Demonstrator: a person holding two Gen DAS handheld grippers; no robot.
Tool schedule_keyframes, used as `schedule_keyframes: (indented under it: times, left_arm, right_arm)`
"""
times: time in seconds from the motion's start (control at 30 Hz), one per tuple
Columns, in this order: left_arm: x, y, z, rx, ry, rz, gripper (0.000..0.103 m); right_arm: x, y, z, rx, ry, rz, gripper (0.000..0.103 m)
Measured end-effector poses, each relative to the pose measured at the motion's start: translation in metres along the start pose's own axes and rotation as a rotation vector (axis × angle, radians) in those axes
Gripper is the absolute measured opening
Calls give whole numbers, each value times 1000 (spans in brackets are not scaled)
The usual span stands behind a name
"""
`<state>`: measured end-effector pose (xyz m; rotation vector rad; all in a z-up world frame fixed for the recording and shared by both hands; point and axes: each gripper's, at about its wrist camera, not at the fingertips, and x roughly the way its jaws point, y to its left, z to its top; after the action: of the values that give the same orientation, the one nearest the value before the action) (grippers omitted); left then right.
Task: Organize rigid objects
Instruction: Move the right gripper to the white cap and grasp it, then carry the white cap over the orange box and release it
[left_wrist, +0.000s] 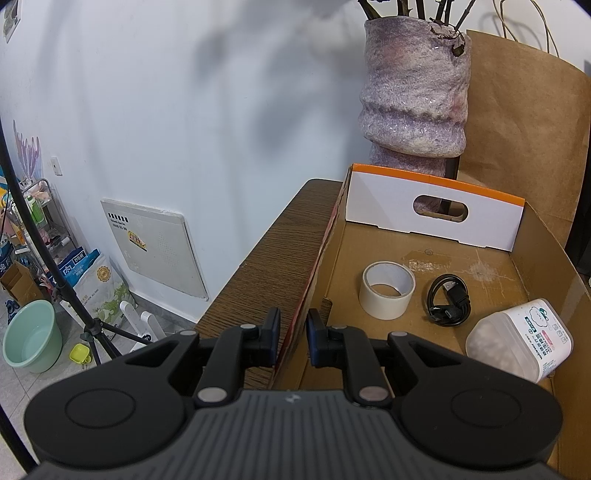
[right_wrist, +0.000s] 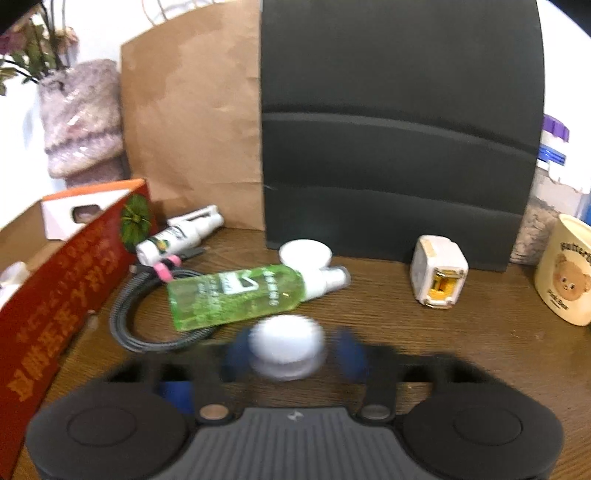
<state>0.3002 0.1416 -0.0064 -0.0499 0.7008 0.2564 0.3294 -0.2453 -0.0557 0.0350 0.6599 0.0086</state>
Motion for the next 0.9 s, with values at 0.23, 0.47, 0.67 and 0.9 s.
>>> schedule_keyframes:
  times: [0.23, 0.47, 0.67, 0.9]
  left_arm:
    - [0, 0, 0, 0, 0, 0, 16]
    - [0, 0, 0, 0, 0, 0, 16]
    - [0, 0, 0, -1, 0, 0, 16]
    - [0, 0, 0, 0, -1, 0, 16]
  right_arm:
    - [-6, 4, 2, -26, -29, -21, 37]
    - [-17, 5, 8, -30, -83, -27, 37]
    - [-33, 10, 17, -34, -144, -15, 37]
    - [-49, 30, 27, -62, -203, 11, 37]
